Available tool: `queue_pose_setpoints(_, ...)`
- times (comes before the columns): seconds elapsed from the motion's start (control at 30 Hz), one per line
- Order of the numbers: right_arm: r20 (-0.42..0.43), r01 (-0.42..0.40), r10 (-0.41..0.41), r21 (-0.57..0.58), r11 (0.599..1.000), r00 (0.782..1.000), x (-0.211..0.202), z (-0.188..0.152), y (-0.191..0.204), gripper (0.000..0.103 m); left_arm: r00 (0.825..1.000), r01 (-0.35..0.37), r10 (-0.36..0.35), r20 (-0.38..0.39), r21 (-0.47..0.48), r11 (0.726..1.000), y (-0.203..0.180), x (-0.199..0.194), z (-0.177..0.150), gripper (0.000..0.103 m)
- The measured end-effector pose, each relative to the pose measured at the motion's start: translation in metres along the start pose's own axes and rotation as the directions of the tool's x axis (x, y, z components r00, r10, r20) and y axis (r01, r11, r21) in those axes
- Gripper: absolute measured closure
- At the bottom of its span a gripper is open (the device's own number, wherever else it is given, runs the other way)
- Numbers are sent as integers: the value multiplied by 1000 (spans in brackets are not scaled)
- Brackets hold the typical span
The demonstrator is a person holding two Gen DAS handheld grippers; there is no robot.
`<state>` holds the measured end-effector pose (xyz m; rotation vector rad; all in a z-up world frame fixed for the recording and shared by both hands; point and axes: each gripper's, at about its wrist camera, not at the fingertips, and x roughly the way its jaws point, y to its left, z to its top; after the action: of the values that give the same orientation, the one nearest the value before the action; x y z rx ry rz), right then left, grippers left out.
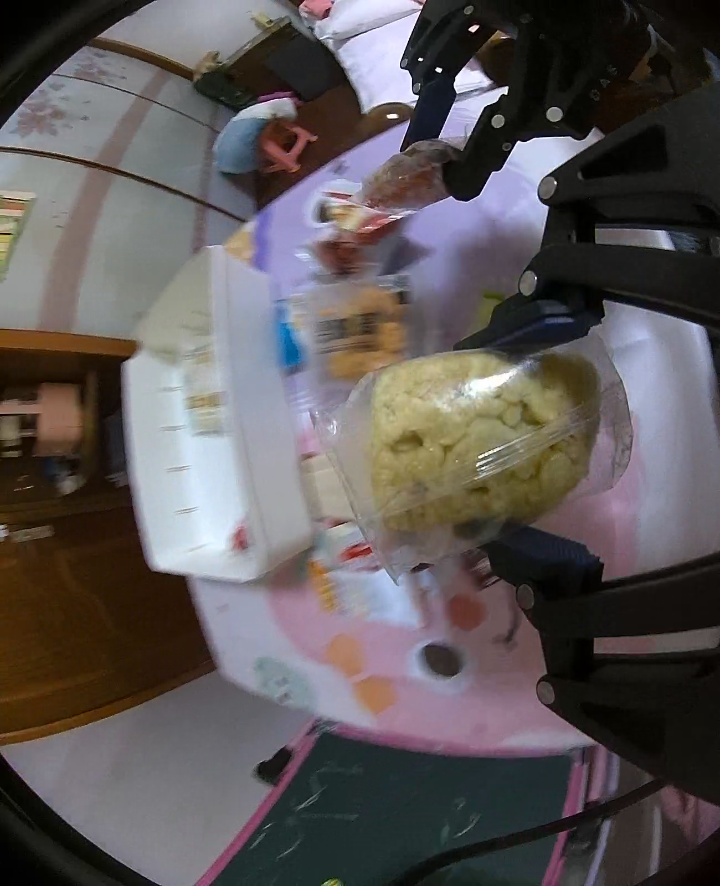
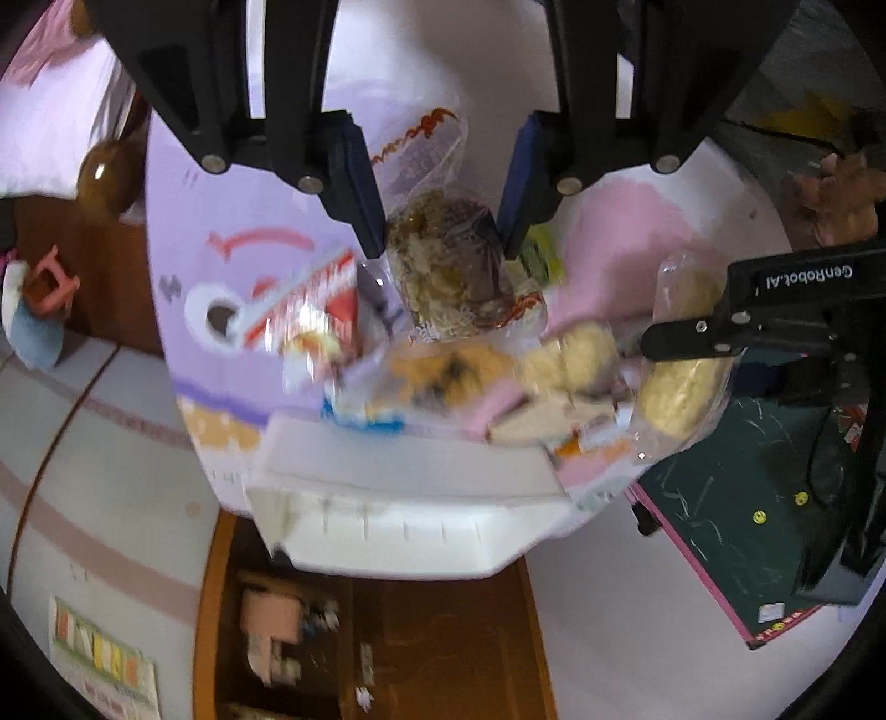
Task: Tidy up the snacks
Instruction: 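Grasp the cracker bag with the left tool while the right tool grasps the nut-cookie bag, then lower both bags into the white basket and open both tools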
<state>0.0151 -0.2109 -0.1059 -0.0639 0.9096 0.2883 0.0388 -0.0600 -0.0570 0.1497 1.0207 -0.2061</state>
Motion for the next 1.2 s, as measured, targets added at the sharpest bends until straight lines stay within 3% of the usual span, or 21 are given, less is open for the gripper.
queue_pose_setpoints(0.2,119,50,-47,-27,998,992,-26,60,-7,61,991,-28,29,130,-10,1000,23,-27,59,49)
queue_pose_setpoints(0.47,207,92,-108,83,992,972,-36,159,-43,61,945,-120,111,308,10,993,46,-66,163,49)
queue_pose_setpoints(0.6,219,78,-107,134,988,970,-28,198,-59,61,928,-146,134,347,7,989,51,-63,204,49)
queue_pose_setpoints(0.8,210,45,-92,217,975,973,1,241,-77,61,944,-115,111,310,-5,993,58,-12,248,49)
queue_pose_setpoints(1.03,118,97,-126,226,969,985,56,262,-78,60,965,-94,99,243,-32,995,61,61,256,49)
queue_pose_setpoints(1.2,58,112,-126,211,971,990,84,263,-74,60,970,-99,104,221,-34,994,59,86,253,49)
